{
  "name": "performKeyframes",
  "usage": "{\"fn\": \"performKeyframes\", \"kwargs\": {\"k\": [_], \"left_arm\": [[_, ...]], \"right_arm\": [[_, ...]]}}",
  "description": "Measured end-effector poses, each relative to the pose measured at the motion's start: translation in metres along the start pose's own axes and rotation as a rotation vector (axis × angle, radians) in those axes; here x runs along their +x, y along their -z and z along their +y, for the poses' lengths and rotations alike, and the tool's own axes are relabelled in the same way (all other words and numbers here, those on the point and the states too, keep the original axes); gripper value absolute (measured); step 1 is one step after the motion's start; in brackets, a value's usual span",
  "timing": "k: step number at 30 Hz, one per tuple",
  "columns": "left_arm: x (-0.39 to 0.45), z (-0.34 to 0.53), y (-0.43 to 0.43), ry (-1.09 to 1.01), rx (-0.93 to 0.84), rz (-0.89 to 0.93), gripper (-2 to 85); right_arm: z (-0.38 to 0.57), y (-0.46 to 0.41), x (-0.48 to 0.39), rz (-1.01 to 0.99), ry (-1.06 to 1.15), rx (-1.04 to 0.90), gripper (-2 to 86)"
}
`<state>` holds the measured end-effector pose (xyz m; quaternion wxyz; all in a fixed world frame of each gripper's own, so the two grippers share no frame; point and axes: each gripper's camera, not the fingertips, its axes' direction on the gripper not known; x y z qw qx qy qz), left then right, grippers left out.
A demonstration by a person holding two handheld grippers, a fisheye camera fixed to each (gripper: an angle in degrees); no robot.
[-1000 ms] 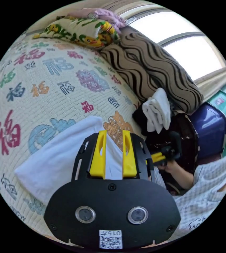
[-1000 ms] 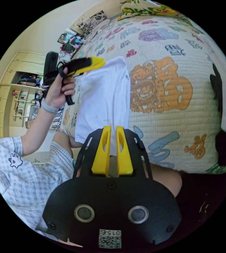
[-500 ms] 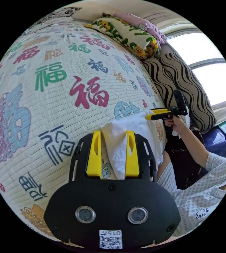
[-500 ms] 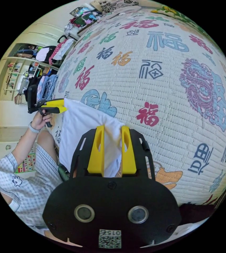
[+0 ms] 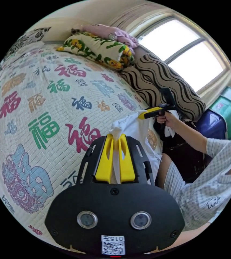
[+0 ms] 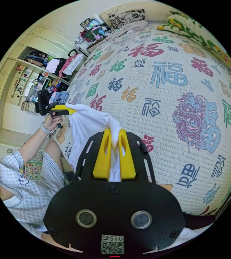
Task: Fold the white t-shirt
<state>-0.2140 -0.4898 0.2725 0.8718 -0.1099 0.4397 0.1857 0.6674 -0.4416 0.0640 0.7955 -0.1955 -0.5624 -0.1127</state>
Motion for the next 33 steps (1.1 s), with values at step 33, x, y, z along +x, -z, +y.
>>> {"fn": "performKeyframes", "kwargs": {"k": [33], "left_arm": [[0.121, 0.121, -0.092, 0.068, -0.38, -0.123, 1.2]], "right_arm": [[0.131, -0.121, -0.095, 0.153, 0.018, -0.246, 1.3]]}}
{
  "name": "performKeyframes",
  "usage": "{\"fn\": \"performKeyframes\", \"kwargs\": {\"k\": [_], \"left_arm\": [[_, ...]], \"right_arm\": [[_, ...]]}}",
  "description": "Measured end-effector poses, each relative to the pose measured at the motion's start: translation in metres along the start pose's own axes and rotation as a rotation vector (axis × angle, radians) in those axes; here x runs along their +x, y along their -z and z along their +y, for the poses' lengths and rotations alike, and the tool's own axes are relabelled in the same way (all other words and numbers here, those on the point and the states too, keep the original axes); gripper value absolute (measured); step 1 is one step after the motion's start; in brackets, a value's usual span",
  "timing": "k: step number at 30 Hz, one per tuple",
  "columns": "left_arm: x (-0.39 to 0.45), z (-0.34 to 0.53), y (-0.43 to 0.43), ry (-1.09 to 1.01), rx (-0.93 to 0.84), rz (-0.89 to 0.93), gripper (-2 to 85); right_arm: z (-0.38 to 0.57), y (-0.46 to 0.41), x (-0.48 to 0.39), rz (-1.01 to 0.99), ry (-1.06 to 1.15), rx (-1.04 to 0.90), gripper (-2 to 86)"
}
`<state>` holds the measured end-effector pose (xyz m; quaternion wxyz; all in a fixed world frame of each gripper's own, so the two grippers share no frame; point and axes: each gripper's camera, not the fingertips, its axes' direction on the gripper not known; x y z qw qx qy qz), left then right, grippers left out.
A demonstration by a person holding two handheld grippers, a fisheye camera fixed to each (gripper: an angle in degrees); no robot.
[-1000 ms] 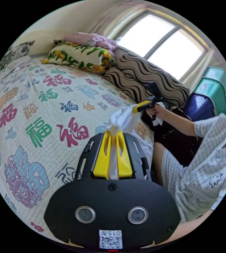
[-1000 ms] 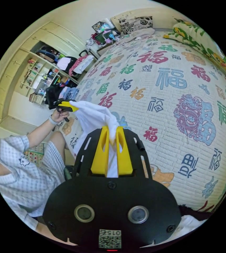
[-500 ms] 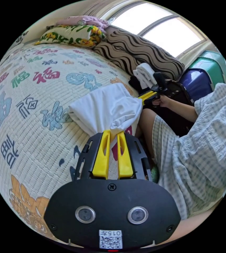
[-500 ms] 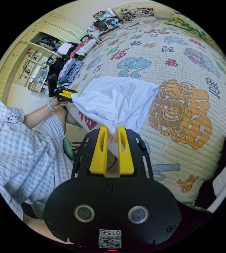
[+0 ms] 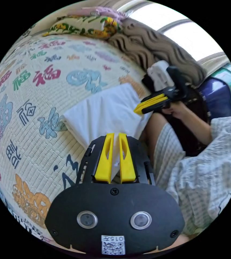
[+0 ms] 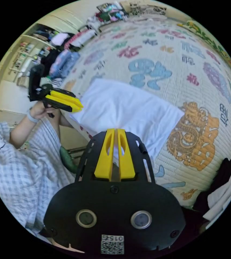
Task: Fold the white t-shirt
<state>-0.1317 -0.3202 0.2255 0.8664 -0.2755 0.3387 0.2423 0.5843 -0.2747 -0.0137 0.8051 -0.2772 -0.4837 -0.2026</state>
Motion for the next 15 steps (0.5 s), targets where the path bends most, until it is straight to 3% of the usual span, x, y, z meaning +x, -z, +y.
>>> {"fn": "performKeyframes", "kwargs": {"k": [5, 9, 13, 15], "left_arm": [[-0.006, 0.006, 0.0, 0.167, 0.031, 0.016, 2.7], [-0.015, 0.028, 0.019, 0.376, 0.087, -0.059, 8.5], [-0.023, 0.024, -0.008, 0.428, 0.08, 0.161, 8.8], [-0.02, 0.014, -0.017, 0.418, 0.075, 0.14, 7.0]], "right_arm": [[0.021, 0.011, 0.017, -0.07, -0.155, 0.086, 1.8], [0.057, 0.02, 0.054, -0.122, -0.48, 0.164, 9.3], [0.063, -0.001, 0.077, -0.437, -0.585, 0.21, 11.3], [0.052, -0.006, 0.073, -0.388, -0.556, 0.178, 10.4]]}}
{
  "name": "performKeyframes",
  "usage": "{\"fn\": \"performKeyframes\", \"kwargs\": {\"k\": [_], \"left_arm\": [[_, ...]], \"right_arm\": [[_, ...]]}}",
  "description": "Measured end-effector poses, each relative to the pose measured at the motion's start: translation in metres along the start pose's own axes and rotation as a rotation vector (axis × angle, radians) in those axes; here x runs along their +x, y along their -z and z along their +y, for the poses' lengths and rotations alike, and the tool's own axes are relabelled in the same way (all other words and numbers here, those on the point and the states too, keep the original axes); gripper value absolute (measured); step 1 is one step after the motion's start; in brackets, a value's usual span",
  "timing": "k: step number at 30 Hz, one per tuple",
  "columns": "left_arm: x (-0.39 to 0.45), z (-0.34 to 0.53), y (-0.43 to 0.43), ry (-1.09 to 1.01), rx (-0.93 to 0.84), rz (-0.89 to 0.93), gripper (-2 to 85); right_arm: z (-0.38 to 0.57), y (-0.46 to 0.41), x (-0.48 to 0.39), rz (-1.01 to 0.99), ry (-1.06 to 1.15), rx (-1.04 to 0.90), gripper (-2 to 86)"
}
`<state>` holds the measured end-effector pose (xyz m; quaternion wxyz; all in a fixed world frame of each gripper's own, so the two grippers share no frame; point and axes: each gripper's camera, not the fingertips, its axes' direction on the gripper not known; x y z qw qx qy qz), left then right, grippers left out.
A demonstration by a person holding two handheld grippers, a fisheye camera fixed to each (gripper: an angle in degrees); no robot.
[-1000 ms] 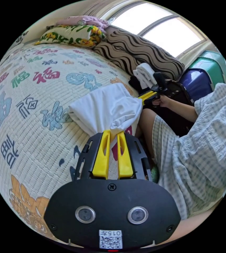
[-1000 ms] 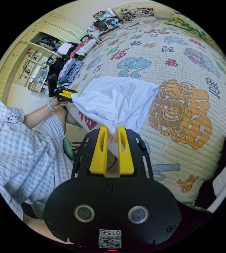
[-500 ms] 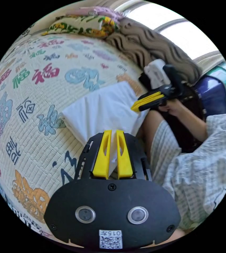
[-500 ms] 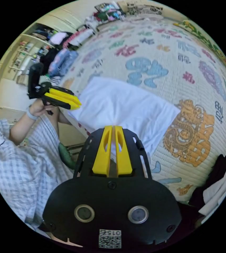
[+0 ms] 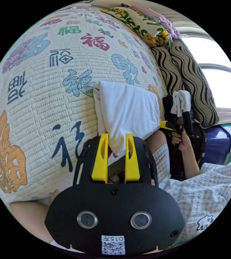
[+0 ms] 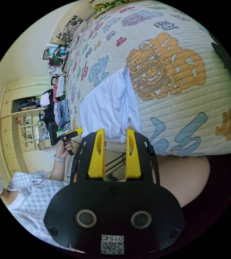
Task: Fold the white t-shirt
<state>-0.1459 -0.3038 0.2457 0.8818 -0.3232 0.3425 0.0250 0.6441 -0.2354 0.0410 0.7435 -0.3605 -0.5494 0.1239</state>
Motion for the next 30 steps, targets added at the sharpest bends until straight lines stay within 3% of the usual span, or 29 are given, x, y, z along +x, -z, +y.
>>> {"fn": "performKeyframes", "kwargs": {"k": [2, 9, 13, 15, 19, 22, 26, 29, 30], "left_arm": [[0.01, -0.007, -0.004, -0.042, 0.015, -0.018, 4.2], [0.052, -0.005, 0.039, -0.199, 0.271, -0.116, 1.5], [0.038, -0.001, -0.018, -0.152, 0.109, -0.173, 1.9], [0.03, 0.012, -0.032, -0.095, 0.147, -0.139, 2.6], [0.033, 0.031, -0.033, 0.016, 0.183, -0.122, 6.4], [0.061, 0.039, -0.021, -0.058, 0.209, -0.207, 7.1], [0.103, 0.035, -0.027, -0.208, 0.209, -0.182, 7.2], [0.12, 0.027, -0.058, -0.235, 0.151, -0.206, 6.8], [0.121, 0.027, -0.073, -0.221, 0.111, -0.26, 6.4]], "right_arm": [[-0.006, -0.003, -0.008, 0.091, 0.035, 0.002, 5.8], [0.0, 0.024, -0.029, -0.006, 0.156, 0.181, 4.1], [0.0, -0.021, 0.002, 0.053, 0.058, 0.037, 4.2], [0.007, -0.021, 0.011, -0.024, 0.015, 0.089, 4.4], [0.021, -0.012, 0.002, 0.055, 0.052, 0.09, 5.5], [0.029, 0.0, -0.022, 0.221, 0.136, 0.129, 5.5], [0.021, -0.005, -0.057, 0.264, 0.281, 0.171, 4.3], [0.007, -0.035, -0.067, 0.231, 0.313, 0.071, 1.6], [0.005, -0.05, -0.064, 0.314, 0.272, 0.024, 0.8]]}}
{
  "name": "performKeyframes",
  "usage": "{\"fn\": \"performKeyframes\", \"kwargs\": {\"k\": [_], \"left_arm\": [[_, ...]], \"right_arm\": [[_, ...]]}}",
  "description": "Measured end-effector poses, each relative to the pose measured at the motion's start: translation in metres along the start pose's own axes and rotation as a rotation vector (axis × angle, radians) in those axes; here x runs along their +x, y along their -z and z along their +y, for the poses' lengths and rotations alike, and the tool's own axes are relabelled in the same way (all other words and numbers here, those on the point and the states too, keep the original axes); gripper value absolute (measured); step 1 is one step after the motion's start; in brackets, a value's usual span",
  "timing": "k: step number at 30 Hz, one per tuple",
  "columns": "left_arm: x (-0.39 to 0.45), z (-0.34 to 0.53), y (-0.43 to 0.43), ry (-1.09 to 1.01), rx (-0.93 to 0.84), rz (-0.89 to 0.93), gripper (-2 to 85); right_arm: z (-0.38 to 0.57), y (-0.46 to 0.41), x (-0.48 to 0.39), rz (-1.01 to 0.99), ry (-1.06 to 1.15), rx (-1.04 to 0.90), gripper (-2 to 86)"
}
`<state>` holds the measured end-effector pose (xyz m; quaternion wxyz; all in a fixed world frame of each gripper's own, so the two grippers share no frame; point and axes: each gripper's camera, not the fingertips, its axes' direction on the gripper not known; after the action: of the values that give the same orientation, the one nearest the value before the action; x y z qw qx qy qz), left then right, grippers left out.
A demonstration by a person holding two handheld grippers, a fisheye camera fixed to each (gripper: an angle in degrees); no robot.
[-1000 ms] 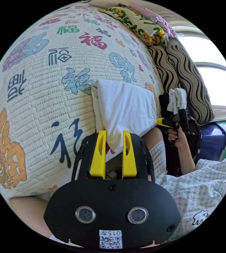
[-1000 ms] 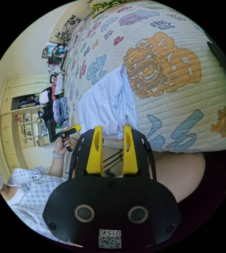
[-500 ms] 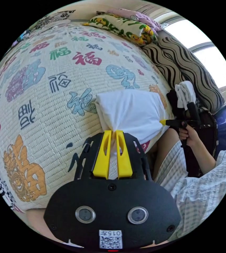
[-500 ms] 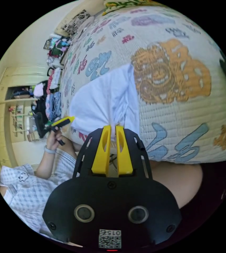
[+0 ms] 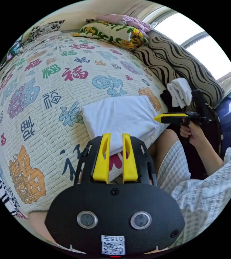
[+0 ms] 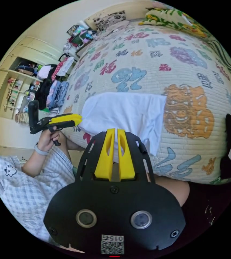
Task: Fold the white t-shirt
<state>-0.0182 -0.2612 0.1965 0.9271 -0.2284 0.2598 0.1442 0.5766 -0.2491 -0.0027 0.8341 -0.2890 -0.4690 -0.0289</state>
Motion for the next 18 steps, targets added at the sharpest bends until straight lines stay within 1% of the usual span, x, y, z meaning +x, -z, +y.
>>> {"fn": "performKeyframes", "kwargs": {"k": [1, 2, 3, 5, 8, 11, 12, 13, 14, 15, 16, 17, 18], "left_arm": [[0.004, 0.003, -0.015, -0.016, -0.067, -0.047, 4.8], [0.007, 0.005, -0.021, -0.026, -0.091, -0.076, 4.0], [0.014, 0.012, -0.03, -0.061, -0.096, -0.121, 3.1], [0.026, 0.019, -0.034, -0.1, -0.073, -0.165, 2.2], [0.043, 0.016, -0.031, -0.113, -0.086, -0.191, 1.9], [0.052, 0.011, -0.009, -0.12, 0.016, -0.175, 2.3], [0.055, 0.004, -0.002, -0.129, 0.05, -0.189, 2.8], [0.06, -0.007, -0.001, -0.15, 0.038, -0.227, 3.2], [0.063, -0.014, -0.003, -0.162, 0.017, -0.254, 3.3], [0.071, -0.028, -0.013, -0.197, -0.065, -0.318, 3.8], [0.08, -0.042, -0.028, -0.257, -0.193, -0.389, 4.4], [0.086, -0.047, -0.036, -0.291, -0.239, -0.438, 4.9], [0.097, -0.051, -0.049, -0.369, -0.281, -0.54, 5.8]], "right_arm": [[0.003, -0.013, -0.001, 0.065, 0.008, -0.036, 0.2], [0.006, -0.017, 0.0, 0.063, 0.01, -0.024, 0.0], [0.012, -0.018, 0.004, 0.026, -0.022, 0.019, -0.2], [0.015, -0.015, 0.01, -0.034, -0.073, 0.02, -0.4], [0.014, -0.001, 0.007, -0.009, -0.06, 0.015, -0.5], [0.013, 0.028, 0.001, 0.061, -0.02, 0.122, -0.4], [0.01, 0.037, 0.001, 0.066, -0.014, 0.167, -0.4], [0.005, 0.041, 0.001, 0.066, -0.004, 0.189, -0.2], [0.001, 0.041, 0.001, 0.065, -0.002, 0.183, -0.2], [-0.007, 0.036, 0.002, 0.063, -0.005, 0.14, -0.2], [-0.013, 0.028, 0.002, 0.068, -0.007, 0.092, -0.3], [-0.015, 0.025, 0.003, 0.072, -0.012, 0.08, -0.4], [-0.018, 0.017, 0.004, 0.085, -0.028, 0.059, -0.5]]}}
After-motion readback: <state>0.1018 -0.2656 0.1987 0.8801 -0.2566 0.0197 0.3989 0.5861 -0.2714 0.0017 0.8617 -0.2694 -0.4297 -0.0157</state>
